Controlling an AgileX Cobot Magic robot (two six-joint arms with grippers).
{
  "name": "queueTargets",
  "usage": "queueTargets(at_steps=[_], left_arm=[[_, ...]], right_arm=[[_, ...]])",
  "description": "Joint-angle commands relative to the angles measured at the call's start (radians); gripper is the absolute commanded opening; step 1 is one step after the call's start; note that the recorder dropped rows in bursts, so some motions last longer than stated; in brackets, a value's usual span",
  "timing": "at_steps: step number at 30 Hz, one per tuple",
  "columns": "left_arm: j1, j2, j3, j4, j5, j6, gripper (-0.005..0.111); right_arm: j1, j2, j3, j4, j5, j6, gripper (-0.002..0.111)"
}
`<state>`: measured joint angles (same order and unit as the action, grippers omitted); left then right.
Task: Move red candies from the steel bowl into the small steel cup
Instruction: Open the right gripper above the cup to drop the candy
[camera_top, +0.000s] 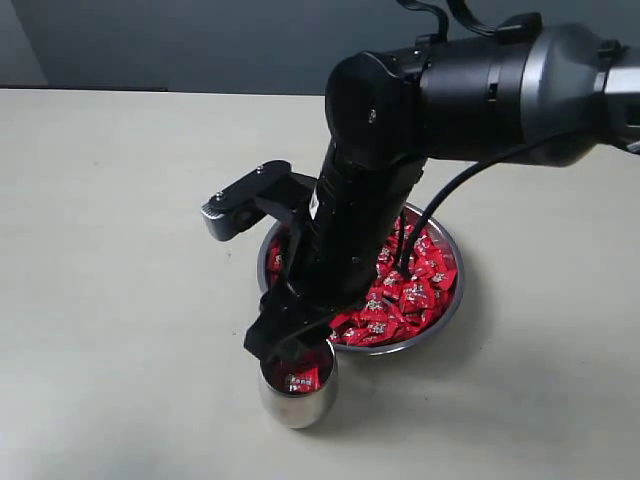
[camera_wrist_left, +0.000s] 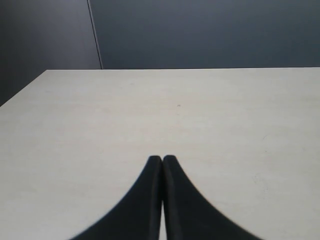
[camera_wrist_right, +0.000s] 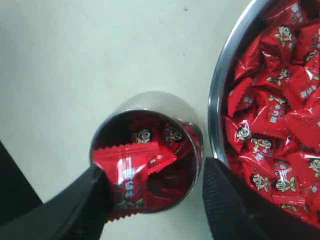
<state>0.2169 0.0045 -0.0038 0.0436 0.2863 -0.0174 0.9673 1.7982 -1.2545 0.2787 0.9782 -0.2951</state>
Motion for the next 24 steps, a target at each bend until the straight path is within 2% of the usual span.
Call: queueTargets(at_steps=[1, 3, 5, 17, 21, 24], left_arm=[[0.001, -0.004, 0.004, 0.001, -0.002, -0.003, 0.0], [0.001, -0.004, 0.004, 0.001, -0.002, -0.003, 0.0], [0.001, -0.004, 0.004, 0.001, -0.002, -0.003, 0.0], [0.001, -0.004, 0.004, 0.001, -0.002, -0.003, 0.0], [0.001, -0.004, 0.004, 0.001, -0.002, -0.003, 0.0], [0.001, -0.004, 0.004, 0.001, -0.002, -0.003, 0.0]], right_arm=[[0.002, -0.001, -0.009, -0.015, 0.012, -0.008, 0.053], [0.002, -0.003, -0.013, 0.049, 0.02, -0.023, 0.053], [0.01, 0.0, -0.013, 0.011, 0.011, -0.073, 0.053], [0.01, 0.008, -0.013, -0.005, 0.009, -0.001, 0.053], [0.01, 0.008, -0.032, 0.018, 0.043, 0.112, 0.053], [0.01, -0.001, -0.048, -0.009, 0.011, 0.112, 0.053]])
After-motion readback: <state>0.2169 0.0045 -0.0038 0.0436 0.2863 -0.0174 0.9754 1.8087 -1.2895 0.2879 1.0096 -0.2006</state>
